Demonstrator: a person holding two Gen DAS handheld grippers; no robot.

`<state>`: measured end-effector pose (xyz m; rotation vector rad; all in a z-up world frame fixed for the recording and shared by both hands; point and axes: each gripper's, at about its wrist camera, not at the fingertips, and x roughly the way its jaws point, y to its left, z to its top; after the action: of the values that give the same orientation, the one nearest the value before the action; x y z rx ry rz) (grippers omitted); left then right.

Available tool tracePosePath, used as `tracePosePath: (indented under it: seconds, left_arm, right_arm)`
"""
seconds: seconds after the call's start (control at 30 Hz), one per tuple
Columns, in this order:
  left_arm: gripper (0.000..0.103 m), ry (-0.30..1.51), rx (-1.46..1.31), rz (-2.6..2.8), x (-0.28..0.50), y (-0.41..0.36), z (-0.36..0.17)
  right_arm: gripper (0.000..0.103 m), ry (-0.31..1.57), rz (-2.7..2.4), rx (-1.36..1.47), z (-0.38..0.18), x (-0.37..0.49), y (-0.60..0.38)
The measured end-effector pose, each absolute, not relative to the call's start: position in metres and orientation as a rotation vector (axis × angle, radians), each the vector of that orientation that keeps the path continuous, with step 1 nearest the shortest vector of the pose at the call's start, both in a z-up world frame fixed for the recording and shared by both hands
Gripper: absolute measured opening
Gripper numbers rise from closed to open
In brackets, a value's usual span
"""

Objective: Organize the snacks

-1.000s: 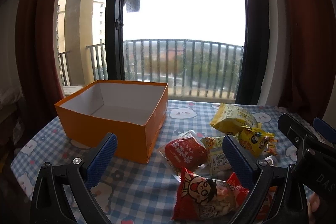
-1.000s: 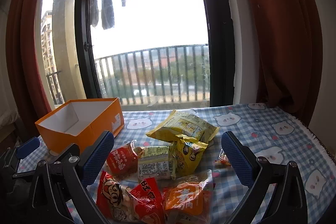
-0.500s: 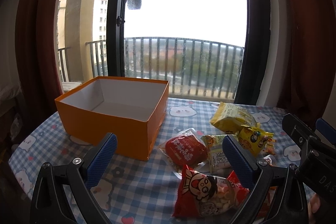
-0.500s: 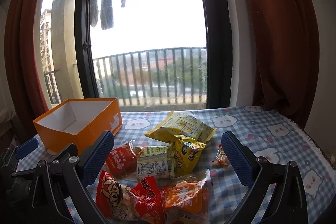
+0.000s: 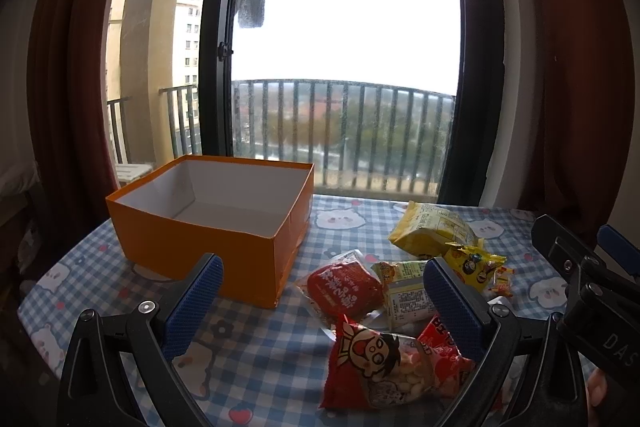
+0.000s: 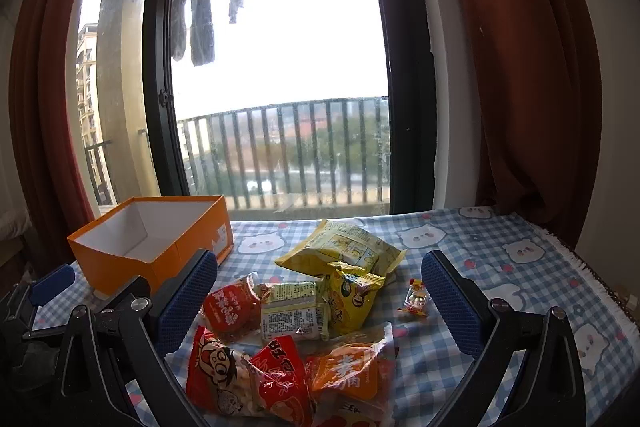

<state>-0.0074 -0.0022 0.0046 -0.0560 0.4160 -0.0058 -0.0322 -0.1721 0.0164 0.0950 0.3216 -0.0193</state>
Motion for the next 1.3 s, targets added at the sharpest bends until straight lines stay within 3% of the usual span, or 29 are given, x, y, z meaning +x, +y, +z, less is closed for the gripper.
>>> tracePosePath:
  seconds: [1.3]
  left_arm:
    - [0.101, 0.408, -0.061, 0.006, -0.017, -0.007, 0.007]
  right_arm:
    - [0.103, 0.317, -0.005, 0.114, 0.018, -0.038, -0.171]
